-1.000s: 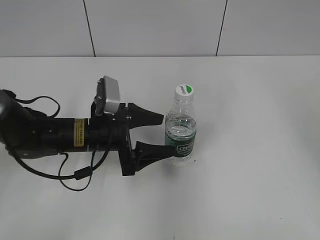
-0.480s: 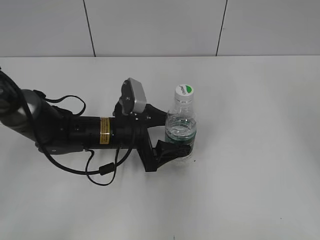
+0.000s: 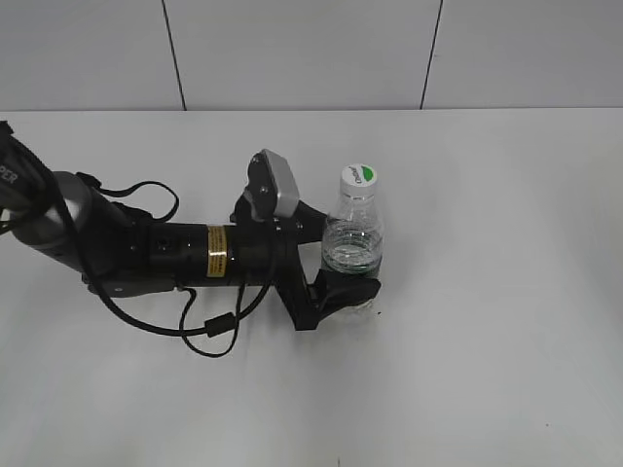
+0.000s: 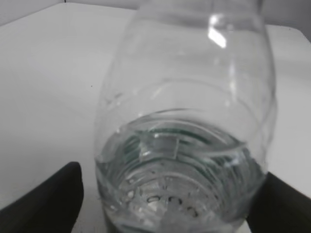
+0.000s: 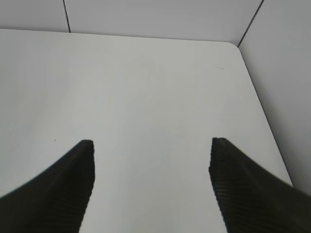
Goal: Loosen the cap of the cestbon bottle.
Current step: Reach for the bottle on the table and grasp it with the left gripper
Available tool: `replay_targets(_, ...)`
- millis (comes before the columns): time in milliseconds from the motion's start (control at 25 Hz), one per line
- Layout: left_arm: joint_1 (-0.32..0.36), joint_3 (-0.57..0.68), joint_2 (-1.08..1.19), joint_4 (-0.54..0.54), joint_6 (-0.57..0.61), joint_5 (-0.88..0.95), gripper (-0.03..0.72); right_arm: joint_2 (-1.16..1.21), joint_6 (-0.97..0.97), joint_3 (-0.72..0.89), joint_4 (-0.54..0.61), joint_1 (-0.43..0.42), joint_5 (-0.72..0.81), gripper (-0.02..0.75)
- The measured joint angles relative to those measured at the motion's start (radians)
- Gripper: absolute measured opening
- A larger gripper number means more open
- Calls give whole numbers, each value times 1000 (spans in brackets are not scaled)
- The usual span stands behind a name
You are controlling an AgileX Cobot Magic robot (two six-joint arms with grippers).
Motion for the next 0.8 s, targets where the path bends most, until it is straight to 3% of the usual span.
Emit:
replay_targets(320, 0, 0, 0, 8, 0, 36, 580, 0, 0, -17, 7, 0, 28, 563)
replay_targets(560, -1, 0, 0, 15, 0, 35, 414, 0, 0, -93, 53, 0, 159, 563)
replay_targets(800, -2, 0, 0, 15, 0, 35, 413, 21, -6, -175, 72, 0, 360, 563)
